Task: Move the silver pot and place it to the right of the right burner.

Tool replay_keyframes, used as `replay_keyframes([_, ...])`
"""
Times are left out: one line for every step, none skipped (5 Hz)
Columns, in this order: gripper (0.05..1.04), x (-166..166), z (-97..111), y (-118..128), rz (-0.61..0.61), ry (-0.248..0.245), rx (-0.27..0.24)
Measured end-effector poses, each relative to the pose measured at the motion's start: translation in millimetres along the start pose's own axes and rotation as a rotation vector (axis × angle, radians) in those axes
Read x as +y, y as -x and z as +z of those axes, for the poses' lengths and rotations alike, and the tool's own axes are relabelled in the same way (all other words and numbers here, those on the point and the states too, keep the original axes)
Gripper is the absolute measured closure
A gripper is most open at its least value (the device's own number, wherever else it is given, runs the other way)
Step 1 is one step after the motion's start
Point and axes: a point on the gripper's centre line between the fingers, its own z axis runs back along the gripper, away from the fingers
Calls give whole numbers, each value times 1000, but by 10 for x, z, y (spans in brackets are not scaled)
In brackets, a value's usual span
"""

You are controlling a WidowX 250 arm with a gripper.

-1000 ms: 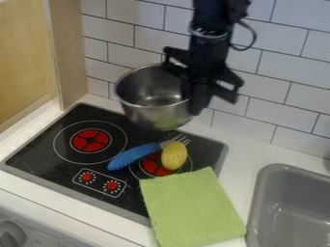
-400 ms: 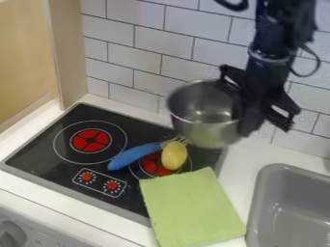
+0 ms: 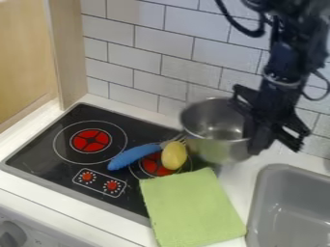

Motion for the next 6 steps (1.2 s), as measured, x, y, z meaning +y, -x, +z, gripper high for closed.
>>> replay_keyframes([1026,-15,-101,-90,-23,0,17])
replay_keyframes([1026,-94,-184,-130,-64,4,36])
replay_keyframes([1026,-132,-244,-178,-74,9,41])
replay_keyframes([1002,-149,-304,-192,-84,12,53])
replay_keyframes([840,-164,-353,-153,-85,19,87])
replay_keyframes([578,-149,-350,-159,-69,9,85])
